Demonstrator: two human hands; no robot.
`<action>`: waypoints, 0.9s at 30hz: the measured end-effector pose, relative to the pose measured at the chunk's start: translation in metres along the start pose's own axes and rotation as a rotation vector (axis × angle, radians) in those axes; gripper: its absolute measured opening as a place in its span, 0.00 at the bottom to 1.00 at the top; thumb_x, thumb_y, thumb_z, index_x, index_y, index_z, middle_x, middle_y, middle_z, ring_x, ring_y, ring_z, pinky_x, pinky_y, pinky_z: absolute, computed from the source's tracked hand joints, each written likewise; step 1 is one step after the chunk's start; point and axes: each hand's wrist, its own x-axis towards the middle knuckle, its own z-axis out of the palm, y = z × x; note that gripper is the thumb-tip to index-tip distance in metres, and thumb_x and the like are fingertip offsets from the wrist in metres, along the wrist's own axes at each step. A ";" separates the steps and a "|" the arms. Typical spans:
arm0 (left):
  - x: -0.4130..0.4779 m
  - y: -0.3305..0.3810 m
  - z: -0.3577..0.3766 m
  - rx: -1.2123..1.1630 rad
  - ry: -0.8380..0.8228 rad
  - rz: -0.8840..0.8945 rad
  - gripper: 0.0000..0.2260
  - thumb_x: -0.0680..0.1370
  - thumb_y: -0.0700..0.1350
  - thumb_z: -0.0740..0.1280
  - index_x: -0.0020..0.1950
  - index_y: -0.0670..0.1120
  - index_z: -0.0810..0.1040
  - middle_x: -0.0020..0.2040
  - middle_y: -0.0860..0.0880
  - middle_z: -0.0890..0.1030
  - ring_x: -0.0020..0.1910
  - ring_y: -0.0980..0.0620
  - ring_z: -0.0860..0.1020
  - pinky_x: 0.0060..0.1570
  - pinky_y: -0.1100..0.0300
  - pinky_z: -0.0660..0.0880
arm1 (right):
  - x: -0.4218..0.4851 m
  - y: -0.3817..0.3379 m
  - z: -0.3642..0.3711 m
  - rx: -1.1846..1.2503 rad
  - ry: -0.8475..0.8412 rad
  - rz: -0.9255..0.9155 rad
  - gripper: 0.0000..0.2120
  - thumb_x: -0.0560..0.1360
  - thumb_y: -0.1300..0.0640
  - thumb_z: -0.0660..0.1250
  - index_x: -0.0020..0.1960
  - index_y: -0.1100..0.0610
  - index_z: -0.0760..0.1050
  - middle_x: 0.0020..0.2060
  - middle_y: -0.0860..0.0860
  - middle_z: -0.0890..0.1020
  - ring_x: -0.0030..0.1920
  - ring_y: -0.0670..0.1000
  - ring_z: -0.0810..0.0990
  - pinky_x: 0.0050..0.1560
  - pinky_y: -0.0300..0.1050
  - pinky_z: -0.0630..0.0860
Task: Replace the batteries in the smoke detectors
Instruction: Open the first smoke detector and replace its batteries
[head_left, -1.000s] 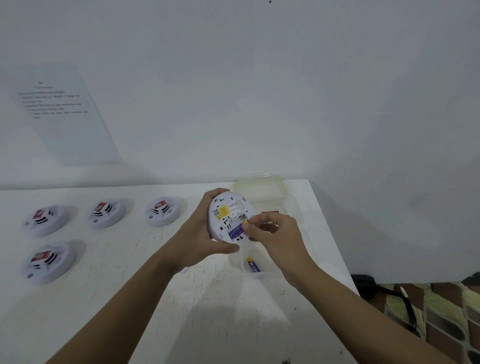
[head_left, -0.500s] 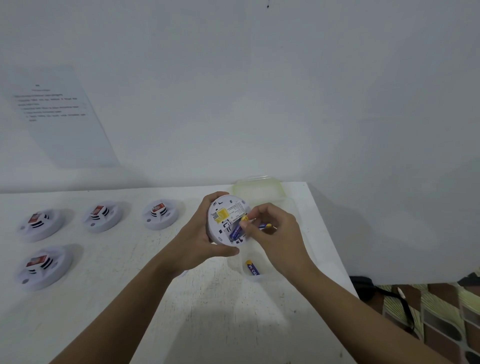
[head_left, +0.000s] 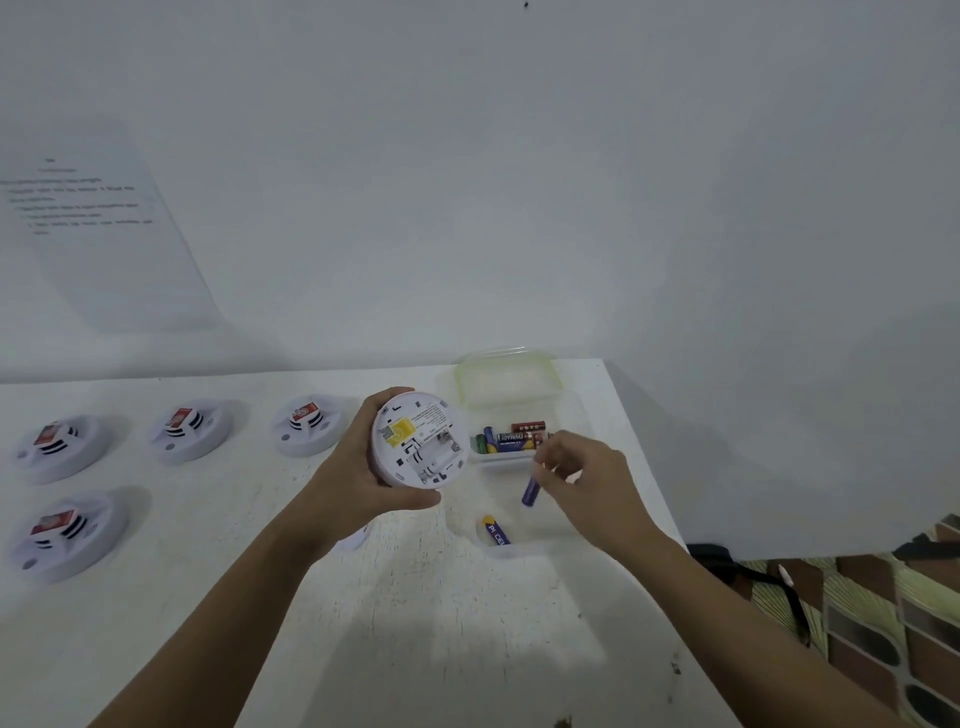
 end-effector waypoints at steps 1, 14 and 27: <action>0.000 -0.001 0.000 0.000 0.001 -0.003 0.43 0.65 0.32 0.81 0.73 0.55 0.66 0.67 0.56 0.75 0.65 0.58 0.75 0.53 0.64 0.79 | 0.000 0.005 0.003 -0.066 -0.059 0.010 0.05 0.76 0.59 0.73 0.44 0.52 0.78 0.38 0.48 0.84 0.39 0.46 0.81 0.41 0.31 0.75; 0.013 -0.013 -0.001 -0.017 -0.026 -0.051 0.44 0.65 0.32 0.81 0.73 0.56 0.65 0.68 0.56 0.74 0.66 0.57 0.75 0.54 0.59 0.81 | 0.017 0.012 0.013 -0.409 -0.324 -0.054 0.05 0.76 0.52 0.72 0.50 0.52 0.83 0.44 0.44 0.84 0.39 0.41 0.79 0.49 0.38 0.78; 0.039 -0.012 -0.012 0.001 -0.031 -0.054 0.42 0.66 0.32 0.81 0.72 0.56 0.66 0.64 0.59 0.75 0.64 0.58 0.75 0.53 0.58 0.82 | 0.107 0.019 0.030 -0.703 -0.342 -0.218 0.11 0.79 0.61 0.63 0.57 0.52 0.83 0.52 0.53 0.78 0.56 0.55 0.74 0.50 0.48 0.74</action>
